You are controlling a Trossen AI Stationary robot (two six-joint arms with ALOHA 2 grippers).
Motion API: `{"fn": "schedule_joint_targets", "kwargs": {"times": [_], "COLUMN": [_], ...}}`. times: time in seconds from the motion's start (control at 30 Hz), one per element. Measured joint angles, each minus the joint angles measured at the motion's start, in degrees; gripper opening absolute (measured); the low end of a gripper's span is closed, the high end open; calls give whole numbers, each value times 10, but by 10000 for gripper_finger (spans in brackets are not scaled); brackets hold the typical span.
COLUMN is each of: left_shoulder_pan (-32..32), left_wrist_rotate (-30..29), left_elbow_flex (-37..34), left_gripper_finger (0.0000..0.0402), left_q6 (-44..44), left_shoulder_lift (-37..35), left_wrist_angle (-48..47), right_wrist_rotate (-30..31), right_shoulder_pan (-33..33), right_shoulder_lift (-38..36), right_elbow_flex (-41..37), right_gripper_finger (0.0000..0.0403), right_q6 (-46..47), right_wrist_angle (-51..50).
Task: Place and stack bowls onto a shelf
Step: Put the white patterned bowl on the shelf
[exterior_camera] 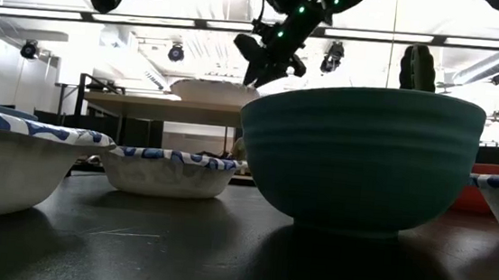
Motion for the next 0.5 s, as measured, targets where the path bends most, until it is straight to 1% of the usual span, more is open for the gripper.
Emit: {"fn": "schedule_joint_targets", "kwargs": {"times": [0.1, 0.17, 0.23, 0.4, 0.5], "left_shoulder_pan": [0, 0, 0, 0, 0], "left_wrist_rotate": [0, 0, 0, 0, 0], "left_elbow_flex": [0, 0, -1, -1, -1], "left_gripper_finger": [0, 0, 0, 0, 0], "left_q6": [0, -1, -3, -3, -4], "left_shoulder_lift": [8, 15, 22, 39, 43], "left_wrist_angle": [0, 0, 0, 9, 12], "right_wrist_rotate": [0, 1, 1, 0, -17], "right_shoulder_pan": [1, 2, 1, 2, 6], "right_shoulder_lift": [-27, -37, -37, -11, 20], "right_elbow_flex": [0, -2, -10, -17, -17], "right_gripper_finger": [145, 125, 96, 20, 13], "right_q6": [3, 12, 18, 21, 18], "right_wrist_angle": [-67, -111, -131, -118, -77]}}
